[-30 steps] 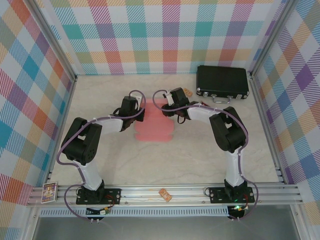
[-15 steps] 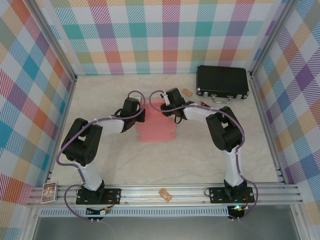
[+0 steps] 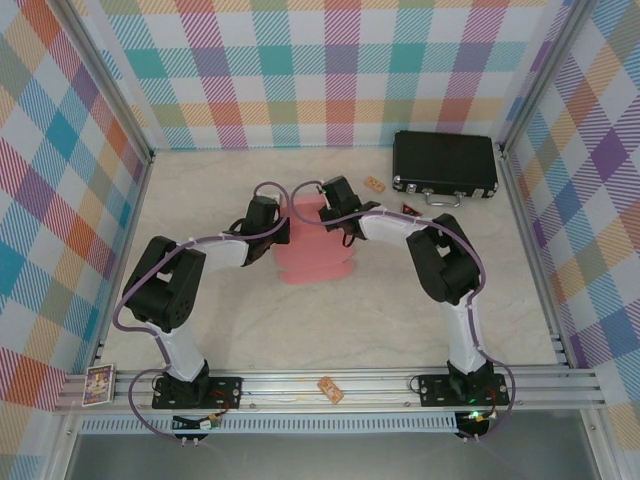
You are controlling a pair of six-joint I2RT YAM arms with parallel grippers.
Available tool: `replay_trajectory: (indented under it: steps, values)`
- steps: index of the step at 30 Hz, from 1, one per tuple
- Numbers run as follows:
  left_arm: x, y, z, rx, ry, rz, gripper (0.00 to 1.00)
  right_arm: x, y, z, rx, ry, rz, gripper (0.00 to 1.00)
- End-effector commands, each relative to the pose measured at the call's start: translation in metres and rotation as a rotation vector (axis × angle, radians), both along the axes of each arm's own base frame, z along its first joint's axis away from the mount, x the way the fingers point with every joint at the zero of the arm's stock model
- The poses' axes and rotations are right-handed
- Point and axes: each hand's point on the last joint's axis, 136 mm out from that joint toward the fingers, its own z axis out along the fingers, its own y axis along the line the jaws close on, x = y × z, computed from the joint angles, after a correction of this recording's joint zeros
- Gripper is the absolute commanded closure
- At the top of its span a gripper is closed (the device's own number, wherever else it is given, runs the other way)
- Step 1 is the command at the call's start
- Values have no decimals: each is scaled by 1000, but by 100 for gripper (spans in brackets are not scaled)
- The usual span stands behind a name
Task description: Fold the paper box
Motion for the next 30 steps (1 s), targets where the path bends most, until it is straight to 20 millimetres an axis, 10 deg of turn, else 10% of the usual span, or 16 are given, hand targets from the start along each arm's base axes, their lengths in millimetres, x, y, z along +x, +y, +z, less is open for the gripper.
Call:
replay_trajectory:
  steps: [1, 30]
  values:
    - [-14, -12, -3, -20, 36, -50, 100, 0, -9, -15, -112, 10, -34, 87]
    - [-12, -22, -6, -20, 41, -83, 100, -5, -27, -31, -304, 16, -354, 92]
